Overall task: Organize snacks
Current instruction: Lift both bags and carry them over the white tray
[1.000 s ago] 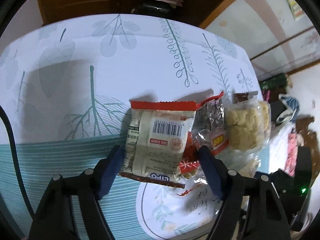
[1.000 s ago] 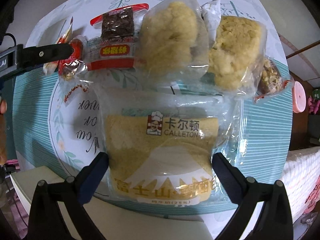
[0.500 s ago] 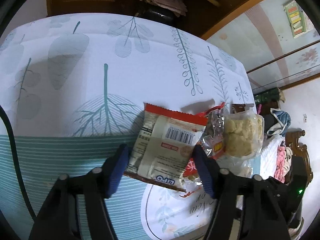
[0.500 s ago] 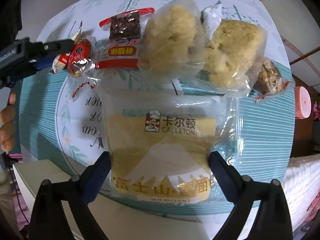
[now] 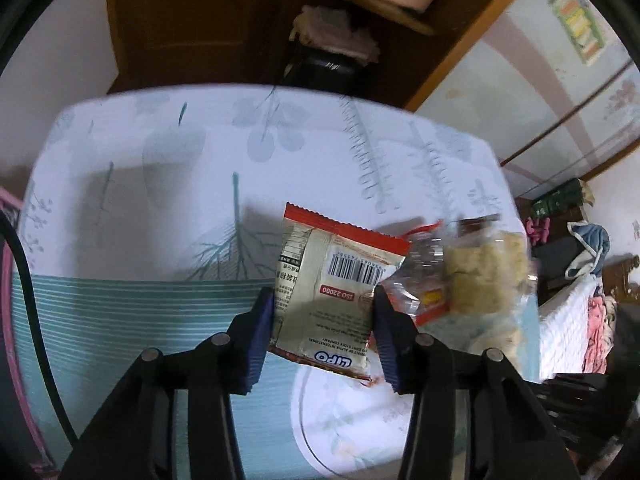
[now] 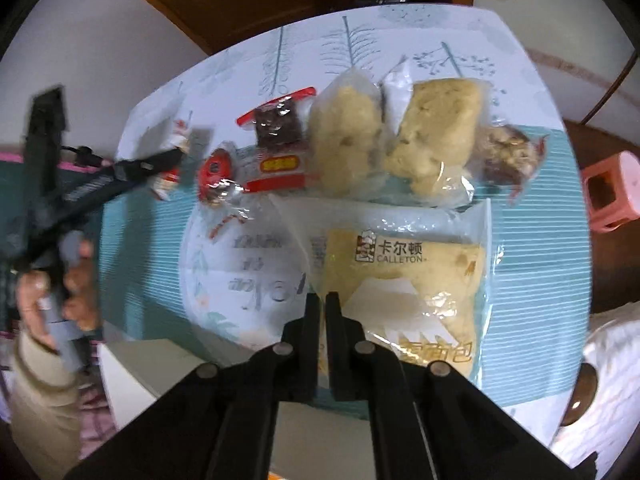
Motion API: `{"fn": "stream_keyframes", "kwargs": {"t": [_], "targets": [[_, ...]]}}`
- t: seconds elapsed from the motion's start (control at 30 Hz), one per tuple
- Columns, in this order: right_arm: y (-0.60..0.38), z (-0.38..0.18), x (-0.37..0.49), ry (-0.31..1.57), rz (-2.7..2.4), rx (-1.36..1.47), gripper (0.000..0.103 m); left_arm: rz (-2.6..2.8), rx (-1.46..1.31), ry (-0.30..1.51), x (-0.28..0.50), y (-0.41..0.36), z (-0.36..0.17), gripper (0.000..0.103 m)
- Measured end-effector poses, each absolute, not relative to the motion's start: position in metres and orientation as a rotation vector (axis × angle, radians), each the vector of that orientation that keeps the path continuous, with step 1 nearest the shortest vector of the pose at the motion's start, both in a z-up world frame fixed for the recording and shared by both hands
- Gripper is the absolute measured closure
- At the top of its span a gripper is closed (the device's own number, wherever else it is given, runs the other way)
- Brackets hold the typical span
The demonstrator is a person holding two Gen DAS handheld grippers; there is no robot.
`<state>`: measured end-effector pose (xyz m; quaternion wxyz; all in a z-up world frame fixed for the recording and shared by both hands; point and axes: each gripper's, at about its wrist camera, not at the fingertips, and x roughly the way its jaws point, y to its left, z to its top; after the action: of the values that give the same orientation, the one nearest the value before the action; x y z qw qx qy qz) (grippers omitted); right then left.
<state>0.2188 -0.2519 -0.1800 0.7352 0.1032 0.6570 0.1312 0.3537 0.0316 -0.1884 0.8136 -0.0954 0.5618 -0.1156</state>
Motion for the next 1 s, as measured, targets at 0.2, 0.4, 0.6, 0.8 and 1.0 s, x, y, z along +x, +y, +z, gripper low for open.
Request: {"fn": "stream_keyframes", "kwargs": {"t": [0.2, 0.4, 0.6, 0.8, 1.0], "targets": [[-0.268, -0.173, 0.209, 1.385, 0.285, 0.289, 0.101, -0.294, -0.111, 1.113, 0.321, 0.013, -0.131, 0.058], [-0.261, -0.136, 0.216, 1.27, 0.294, 0.332, 0.101, -0.347, -0.06, 1.072, 0.287, -0.011, -0.088, 0.058], [-0.263, -0.07, 0.193, 1.125, 0.338, 0.376, 0.101, -0.415, -0.026, 1.009, 0.241, -0.028, -0.036, 0.058], [-0.258, 0.013, 0.138, 0.937, 0.413, 0.358, 0.101, -0.47, -0.004, 0.907, 0.175, -0.034, 0.026, 0.057], [-0.252, 0.062, 0.077, 0.811, 0.486, 0.323, 0.101, -0.505, -0.027, 0.825, 0.114, -0.026, 0.07, 0.057]]}}
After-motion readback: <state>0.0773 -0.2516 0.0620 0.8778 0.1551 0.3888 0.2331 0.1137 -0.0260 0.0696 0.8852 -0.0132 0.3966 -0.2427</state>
